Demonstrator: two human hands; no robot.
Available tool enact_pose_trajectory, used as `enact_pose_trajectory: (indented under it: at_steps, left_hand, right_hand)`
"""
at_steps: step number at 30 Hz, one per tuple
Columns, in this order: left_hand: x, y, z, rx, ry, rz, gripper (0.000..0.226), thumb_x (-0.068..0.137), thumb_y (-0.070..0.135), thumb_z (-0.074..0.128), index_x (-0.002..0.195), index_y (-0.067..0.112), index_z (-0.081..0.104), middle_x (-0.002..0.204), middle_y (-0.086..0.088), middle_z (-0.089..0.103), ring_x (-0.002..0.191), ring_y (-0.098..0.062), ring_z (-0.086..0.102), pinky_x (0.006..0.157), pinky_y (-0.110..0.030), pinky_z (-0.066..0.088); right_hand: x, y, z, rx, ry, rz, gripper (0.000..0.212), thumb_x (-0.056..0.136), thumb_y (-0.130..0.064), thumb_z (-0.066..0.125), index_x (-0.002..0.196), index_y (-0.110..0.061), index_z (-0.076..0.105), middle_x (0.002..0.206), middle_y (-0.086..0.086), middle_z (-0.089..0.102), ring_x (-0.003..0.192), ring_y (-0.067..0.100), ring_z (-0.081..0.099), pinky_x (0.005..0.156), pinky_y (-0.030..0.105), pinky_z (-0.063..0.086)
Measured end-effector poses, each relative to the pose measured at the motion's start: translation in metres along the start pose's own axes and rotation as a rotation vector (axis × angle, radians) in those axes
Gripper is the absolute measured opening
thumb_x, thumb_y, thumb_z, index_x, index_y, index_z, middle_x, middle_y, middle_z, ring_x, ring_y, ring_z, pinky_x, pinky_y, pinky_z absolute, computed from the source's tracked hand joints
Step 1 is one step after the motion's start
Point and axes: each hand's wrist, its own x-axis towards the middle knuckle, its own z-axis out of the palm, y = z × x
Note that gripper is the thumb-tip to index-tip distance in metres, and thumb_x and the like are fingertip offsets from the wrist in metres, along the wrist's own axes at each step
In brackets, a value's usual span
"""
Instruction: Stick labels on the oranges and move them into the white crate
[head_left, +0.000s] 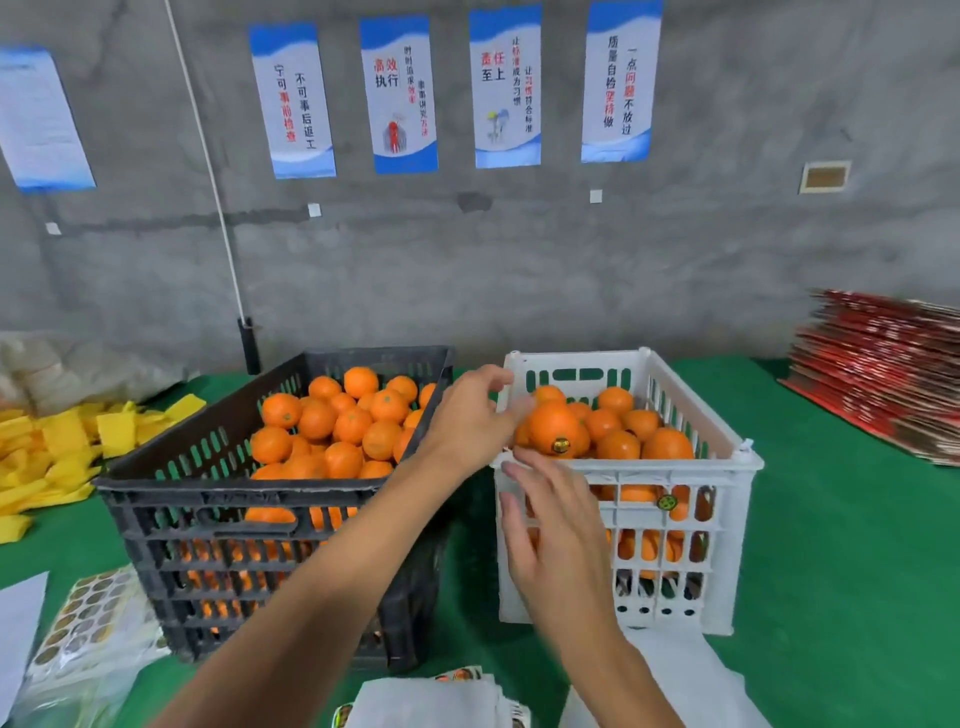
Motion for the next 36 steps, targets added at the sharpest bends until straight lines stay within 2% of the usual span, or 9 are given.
enact_pose_trajectory:
  at_steps: [3,6,9,12,16,19,24,32,36]
  left_hand:
    - [0.004,-0.022,-0.027,0.12,0.117,0.05,0.023,0.097,0.03,0.071,0.116,0.017,0.071,0.115,0.0,0.074,0.093,-0.016,0.066,0.085,-0.028,0.051]
    - [0.004,-0.049,-0.063,0.326,0.081,-0.059,0.022,0.099,0.027,0.066,0.117,0.014,0.07,0.113,-0.006,0.074,0.106,-0.025,0.067,0.092,-0.036,0.053]
    - [0.006,-0.084,-0.104,0.512,-0.149,-0.322,0.03,0.1,0.03,0.065,0.125,0.014,0.068,0.117,-0.009,0.069,0.112,-0.028,0.064,0.092,-0.034,0.051]
    - [0.005,-0.113,-0.136,0.69,-0.575,-0.546,0.036,0.095,0.034,0.064,0.127,0.018,0.07,0.106,-0.002,0.068,0.094,-0.022,0.065,0.077,-0.029,0.051]
    - [0.015,-0.147,-0.148,0.727,-0.821,-0.752,0.061,0.089,0.043,0.066,0.144,0.017,0.061,0.146,-0.007,0.06,0.132,-0.032,0.059,0.111,-0.049,0.049]
    - [0.028,-0.157,-0.142,0.605,-0.938,-0.865,0.063,0.091,0.045,0.069,0.145,0.015,0.059,0.143,-0.01,0.062,0.13,-0.035,0.06,0.114,-0.056,0.045]
    - [0.058,-0.152,-0.132,0.796,-0.717,-0.764,0.085,0.081,0.057,0.083,0.149,0.016,0.053,0.158,-0.011,0.046,0.129,-0.037,0.058,0.08,-0.049,0.056]
    - [0.082,-0.183,-0.134,0.954,-0.426,-0.739,0.102,0.082,0.045,0.086,0.162,0.017,0.03,0.168,-0.008,0.023,0.15,-0.036,0.035,0.111,-0.051,0.042]
    - [0.094,-0.189,-0.134,1.087,-0.337,-0.558,0.059,0.101,0.037,0.063,0.152,0.011,0.049,0.153,-0.012,0.051,0.138,-0.03,0.053,0.106,-0.036,0.046]
  right_hand:
    - [0.053,0.003,0.005,-0.045,-0.077,0.004,0.031,0.1,-0.014,0.062,0.131,-0.01,0.067,0.134,0.003,0.063,0.125,0.02,0.056,0.109,0.033,0.043]
    - [0.075,-0.004,0.031,-0.006,-0.243,0.034,0.031,0.102,-0.02,0.059,0.132,-0.014,0.066,0.136,0.001,0.062,0.128,0.018,0.052,0.111,0.032,0.04]
    - [0.088,-0.023,0.064,0.108,-0.383,0.084,0.028,0.102,-0.025,0.06,0.127,-0.018,0.068,0.132,-0.002,0.063,0.127,0.016,0.051,0.109,0.032,0.041]
    - [0.103,-0.043,0.092,0.235,-0.568,0.192,0.023,0.101,-0.018,0.06,0.12,-0.019,0.072,0.127,0.0,0.067,0.119,0.018,0.059,0.099,0.032,0.047]
    - [0.125,-0.056,0.115,0.184,-0.82,0.254,0.03,0.1,-0.008,0.053,0.112,-0.022,0.076,0.126,0.005,0.068,0.113,0.025,0.065,0.094,0.037,0.054]
    - [0.133,-0.058,0.127,0.113,-0.85,0.273,0.035,0.098,-0.003,0.049,0.114,-0.019,0.076,0.132,0.007,0.067,0.12,0.025,0.062,0.1,0.038,0.053]
    - [0.135,-0.058,0.141,0.016,-0.816,0.29,0.032,0.096,-0.001,0.053,0.106,-0.02,0.077,0.123,0.01,0.068,0.108,0.03,0.065,0.093,0.045,0.057]
    - [0.132,-0.049,0.151,0.081,-0.713,0.359,0.036,0.096,-0.002,0.052,0.101,-0.025,0.079,0.122,0.003,0.071,0.11,0.026,0.066,0.095,0.044,0.057]
    - [0.132,-0.044,0.152,0.099,-0.696,0.369,0.036,0.096,-0.001,0.052,0.1,-0.025,0.079,0.122,0.003,0.071,0.111,0.026,0.066,0.096,0.044,0.057]
